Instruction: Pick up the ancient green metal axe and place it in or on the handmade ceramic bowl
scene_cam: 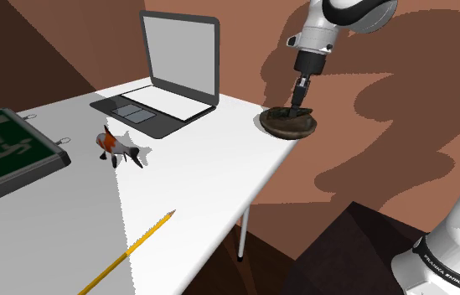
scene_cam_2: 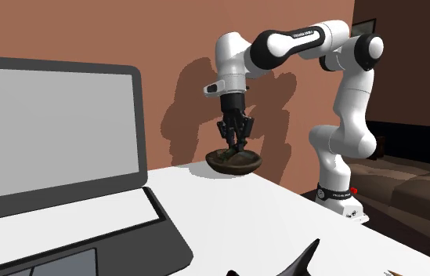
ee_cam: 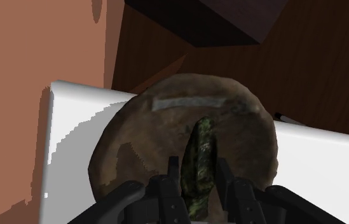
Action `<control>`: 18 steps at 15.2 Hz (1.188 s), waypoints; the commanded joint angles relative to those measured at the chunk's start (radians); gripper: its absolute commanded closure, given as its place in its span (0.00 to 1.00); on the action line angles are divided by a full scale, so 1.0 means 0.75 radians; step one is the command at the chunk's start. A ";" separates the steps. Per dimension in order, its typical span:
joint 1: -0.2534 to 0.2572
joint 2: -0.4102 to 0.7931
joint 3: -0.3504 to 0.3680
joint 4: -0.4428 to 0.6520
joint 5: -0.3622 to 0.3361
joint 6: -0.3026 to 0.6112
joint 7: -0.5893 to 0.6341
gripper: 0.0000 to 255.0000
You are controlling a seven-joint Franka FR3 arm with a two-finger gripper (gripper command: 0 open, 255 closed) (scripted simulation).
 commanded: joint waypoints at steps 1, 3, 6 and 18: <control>0.000 0.000 0.000 0.000 0.000 0.000 0.000 0.00; 0.000 0.000 0.000 0.000 0.000 0.000 0.000 0.00; 0.000 0.000 0.000 0.000 0.000 0.000 0.000 0.00; -0.011 -0.007 -0.018 0.160 -0.014 -0.169 0.006 0.00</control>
